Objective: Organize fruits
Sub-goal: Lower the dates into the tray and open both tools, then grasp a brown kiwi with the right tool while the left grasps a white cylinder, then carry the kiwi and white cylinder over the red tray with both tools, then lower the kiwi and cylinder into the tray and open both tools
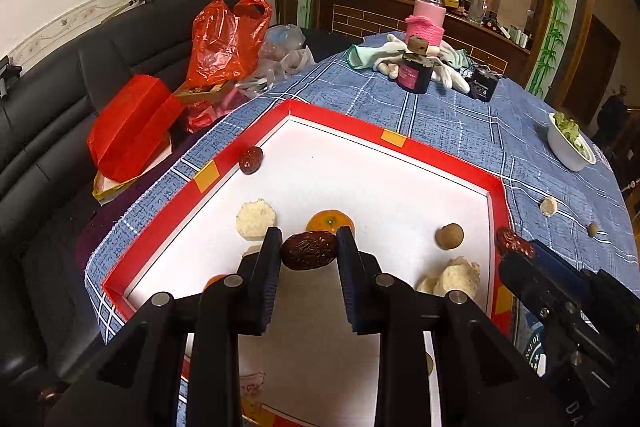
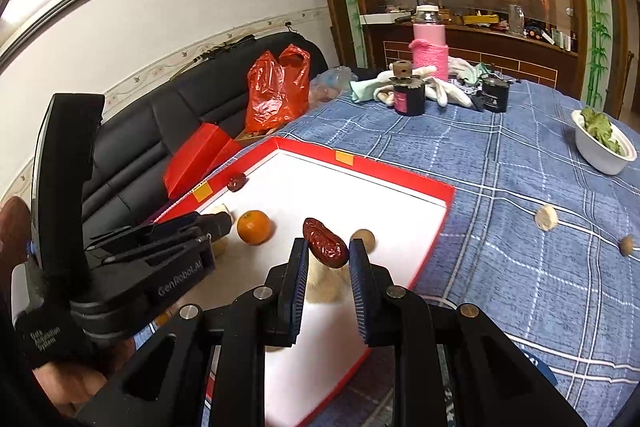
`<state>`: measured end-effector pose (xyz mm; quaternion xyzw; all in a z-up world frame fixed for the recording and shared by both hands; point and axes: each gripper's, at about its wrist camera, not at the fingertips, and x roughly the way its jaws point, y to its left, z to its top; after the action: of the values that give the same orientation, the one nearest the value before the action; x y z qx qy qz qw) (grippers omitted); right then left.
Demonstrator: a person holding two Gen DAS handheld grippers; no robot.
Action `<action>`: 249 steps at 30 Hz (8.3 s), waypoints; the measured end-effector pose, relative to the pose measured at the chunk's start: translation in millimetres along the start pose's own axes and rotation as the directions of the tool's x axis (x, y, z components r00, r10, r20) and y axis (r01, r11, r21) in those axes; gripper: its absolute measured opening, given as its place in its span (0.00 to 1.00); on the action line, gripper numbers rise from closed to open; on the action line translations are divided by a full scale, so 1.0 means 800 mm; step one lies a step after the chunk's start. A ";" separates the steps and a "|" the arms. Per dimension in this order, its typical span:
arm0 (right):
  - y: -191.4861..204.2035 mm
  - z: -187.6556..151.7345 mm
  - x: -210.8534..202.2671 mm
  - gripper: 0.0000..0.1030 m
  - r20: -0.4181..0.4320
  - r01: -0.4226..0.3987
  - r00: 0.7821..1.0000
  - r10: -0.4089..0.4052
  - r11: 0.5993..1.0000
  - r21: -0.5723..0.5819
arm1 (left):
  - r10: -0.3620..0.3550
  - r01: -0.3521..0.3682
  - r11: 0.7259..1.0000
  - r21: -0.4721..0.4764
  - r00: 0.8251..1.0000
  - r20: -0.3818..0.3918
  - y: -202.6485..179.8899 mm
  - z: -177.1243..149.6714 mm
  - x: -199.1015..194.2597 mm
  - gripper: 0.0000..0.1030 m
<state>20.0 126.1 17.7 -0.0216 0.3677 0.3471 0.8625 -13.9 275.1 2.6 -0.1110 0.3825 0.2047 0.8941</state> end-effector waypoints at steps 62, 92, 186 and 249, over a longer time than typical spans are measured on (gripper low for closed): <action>-0.277 -0.028 -0.105 0.74 0.024 0.306 0.944 -0.329 0.898 0.315 | -0.118 0.109 0.987 0.116 0.990 0.077 -0.123 0.013 -0.047 0.77; -0.396 -0.066 -0.119 0.23 0.023 0.284 0.940 -0.341 0.818 0.501 | -0.151 0.156 0.950 0.270 0.988 -0.040 -0.371 0.002 0.066 0.77; -0.054 -0.046 -0.090 0.22 0.063 0.099 0.993 -0.103 0.993 0.067 | -0.099 0.098 0.993 0.068 0.995 0.022 -0.060 -0.041 -0.053 0.18; 0.014 0.023 0.099 0.39 -0.192 0.085 0.977 -0.096 0.994 -0.067 | 0.066 -0.071 0.996 -0.050 0.993 -0.102 0.029 0.020 0.047 0.19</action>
<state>63.0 185.7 -18.1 -0.0973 0.4389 0.3142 0.8362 9.7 311.9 -14.9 -0.1317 0.4251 0.2394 0.8629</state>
